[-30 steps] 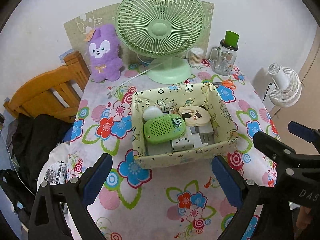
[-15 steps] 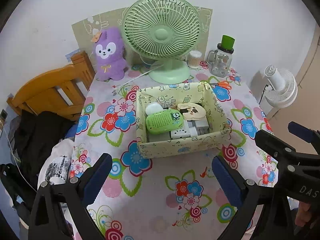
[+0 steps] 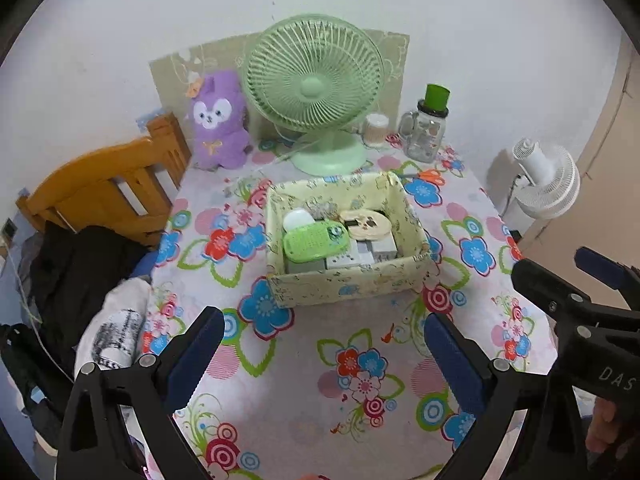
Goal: Organize rigid objects
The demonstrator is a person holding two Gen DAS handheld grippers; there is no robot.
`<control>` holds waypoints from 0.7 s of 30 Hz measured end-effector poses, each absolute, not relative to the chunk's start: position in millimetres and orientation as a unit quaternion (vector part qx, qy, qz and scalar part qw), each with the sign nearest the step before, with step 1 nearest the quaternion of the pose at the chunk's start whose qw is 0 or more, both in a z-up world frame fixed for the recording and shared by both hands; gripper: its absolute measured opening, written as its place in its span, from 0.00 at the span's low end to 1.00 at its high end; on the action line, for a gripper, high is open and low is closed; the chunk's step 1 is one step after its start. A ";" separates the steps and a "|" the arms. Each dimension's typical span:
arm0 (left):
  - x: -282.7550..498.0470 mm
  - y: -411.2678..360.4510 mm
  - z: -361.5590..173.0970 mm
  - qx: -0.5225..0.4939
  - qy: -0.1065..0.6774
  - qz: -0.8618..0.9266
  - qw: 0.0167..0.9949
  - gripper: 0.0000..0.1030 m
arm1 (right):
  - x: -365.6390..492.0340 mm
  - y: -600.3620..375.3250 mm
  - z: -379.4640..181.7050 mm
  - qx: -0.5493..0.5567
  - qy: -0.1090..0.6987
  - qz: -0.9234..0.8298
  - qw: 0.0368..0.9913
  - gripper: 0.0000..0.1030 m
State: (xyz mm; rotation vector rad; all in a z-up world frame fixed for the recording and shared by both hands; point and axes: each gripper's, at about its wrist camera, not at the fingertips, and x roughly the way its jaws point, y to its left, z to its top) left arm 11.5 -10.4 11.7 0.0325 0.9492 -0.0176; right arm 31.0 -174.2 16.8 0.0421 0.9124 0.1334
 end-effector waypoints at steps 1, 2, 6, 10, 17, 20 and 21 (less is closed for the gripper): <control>9.8 -11.6 12.5 0.017 0.455 -0.008 0.891 1.00 | 29.4 -175.4 17.9 0.021 0.441 0.063 0.895 0.98; 7.6 -12.4 13.8 0.017 0.452 -0.010 0.892 1.00 | 27.3 -176.9 19.6 0.020 0.441 0.062 0.895 0.98; 1.3 -11.6 17.9 0.013 0.448 -0.011 0.894 1.00 | 19.1 -180.4 26.6 0.011 0.431 0.055 0.901 0.98; -4.1 -7.7 22.5 0.005 0.443 -0.011 0.897 1.00 | 11.6 -184.3 30.6 0.017 0.426 0.052 0.903 0.98; -11.5 -2.3 26.9 0.001 0.440 -0.004 0.898 1.00 | 4.1 -181.0 34.9 0.015 0.420 0.051 0.906 0.98; -11.8 -0.2 26.9 -0.004 0.443 -0.006 0.897 1.00 | 1.2 -176.6 36.7 0.011 0.418 0.053 0.907 0.98; -11.7 0.6 27.0 -0.004 0.442 -0.004 0.897 1.00 | 0.2 -175.9 37.0 0.010 0.417 0.054 0.907 0.98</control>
